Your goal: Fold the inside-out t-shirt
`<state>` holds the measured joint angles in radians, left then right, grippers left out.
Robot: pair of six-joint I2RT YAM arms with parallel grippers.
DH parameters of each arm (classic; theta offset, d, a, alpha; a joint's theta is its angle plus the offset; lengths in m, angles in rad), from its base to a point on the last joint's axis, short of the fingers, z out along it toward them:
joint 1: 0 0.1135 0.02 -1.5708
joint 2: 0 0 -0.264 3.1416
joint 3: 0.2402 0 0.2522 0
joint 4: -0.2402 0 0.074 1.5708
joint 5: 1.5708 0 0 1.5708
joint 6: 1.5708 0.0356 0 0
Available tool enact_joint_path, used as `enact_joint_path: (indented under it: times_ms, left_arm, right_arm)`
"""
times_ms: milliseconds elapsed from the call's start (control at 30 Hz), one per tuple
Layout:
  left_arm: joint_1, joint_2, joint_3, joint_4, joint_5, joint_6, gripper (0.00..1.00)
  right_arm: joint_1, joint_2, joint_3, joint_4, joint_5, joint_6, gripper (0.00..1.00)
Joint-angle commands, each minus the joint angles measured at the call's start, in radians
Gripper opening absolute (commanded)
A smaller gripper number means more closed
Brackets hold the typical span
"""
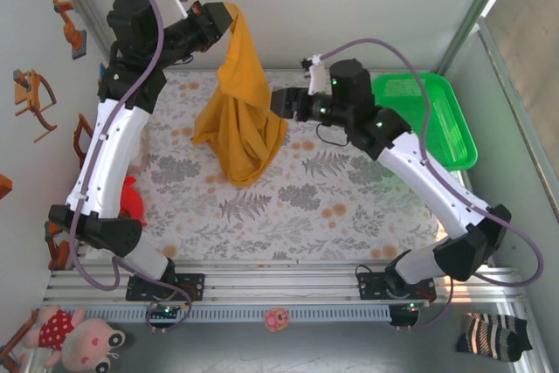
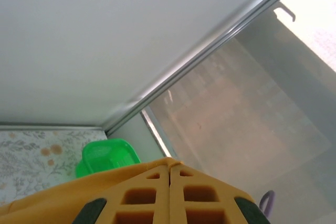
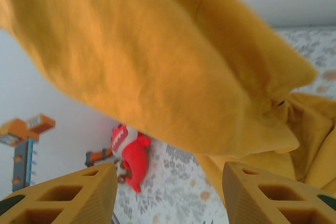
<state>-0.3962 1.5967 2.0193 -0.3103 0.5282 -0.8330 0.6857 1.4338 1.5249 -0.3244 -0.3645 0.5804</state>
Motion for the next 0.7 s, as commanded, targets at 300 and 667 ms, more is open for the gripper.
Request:
enact_joint_path:
  times_ms: [300, 667]
  left_arm:
    - [-0.189, 0.163, -0.347, -0.138, -0.09, 0.075, 0.0]
    - [-0.343, 0.394, -0.364, -0.069, -0.043, 0.085, 0.03]
  right_arm:
    - [0.052, -0.17, -0.187, -0.071, 0.466, -0.016, 0.56]
    - [0.004, -0.286, -0.482, -0.16, 0.555, 0.085, 0.53]
